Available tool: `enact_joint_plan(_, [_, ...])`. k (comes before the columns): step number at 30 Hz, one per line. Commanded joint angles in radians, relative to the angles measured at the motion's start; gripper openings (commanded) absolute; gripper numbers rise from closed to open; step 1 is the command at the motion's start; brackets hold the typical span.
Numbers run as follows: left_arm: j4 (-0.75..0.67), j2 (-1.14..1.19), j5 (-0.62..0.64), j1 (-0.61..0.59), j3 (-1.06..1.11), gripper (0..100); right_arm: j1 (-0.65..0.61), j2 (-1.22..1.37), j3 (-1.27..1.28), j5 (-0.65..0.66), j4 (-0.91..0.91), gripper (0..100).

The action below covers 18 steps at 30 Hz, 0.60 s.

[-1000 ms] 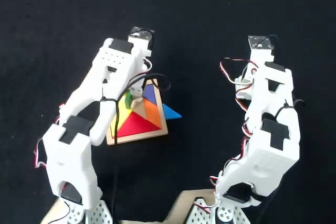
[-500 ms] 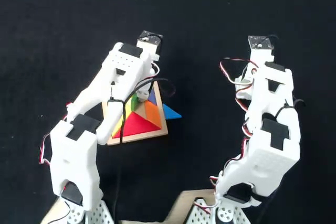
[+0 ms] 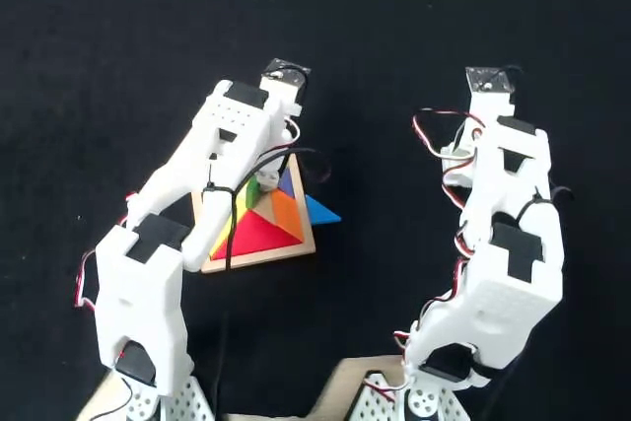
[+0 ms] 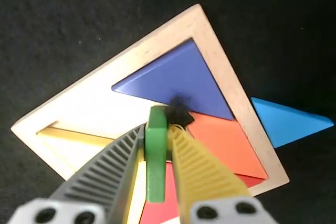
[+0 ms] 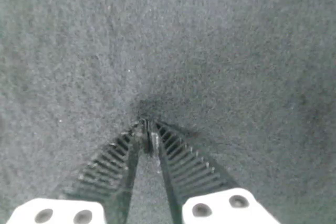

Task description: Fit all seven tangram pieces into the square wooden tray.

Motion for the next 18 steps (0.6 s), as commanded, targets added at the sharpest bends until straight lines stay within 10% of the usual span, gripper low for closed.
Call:
enact_joint_plan(1, [-0.008,-0.005,-0.009,0.016,-0.035,3,-0.037,-0.042,0.002,0.009,-0.014,1.1])
enact_joint_plan(18, [-0.02,-0.02,-0.009,0.019,-0.059,3,-0.037,-0.042,0.002,0.009,-0.014,1.1])
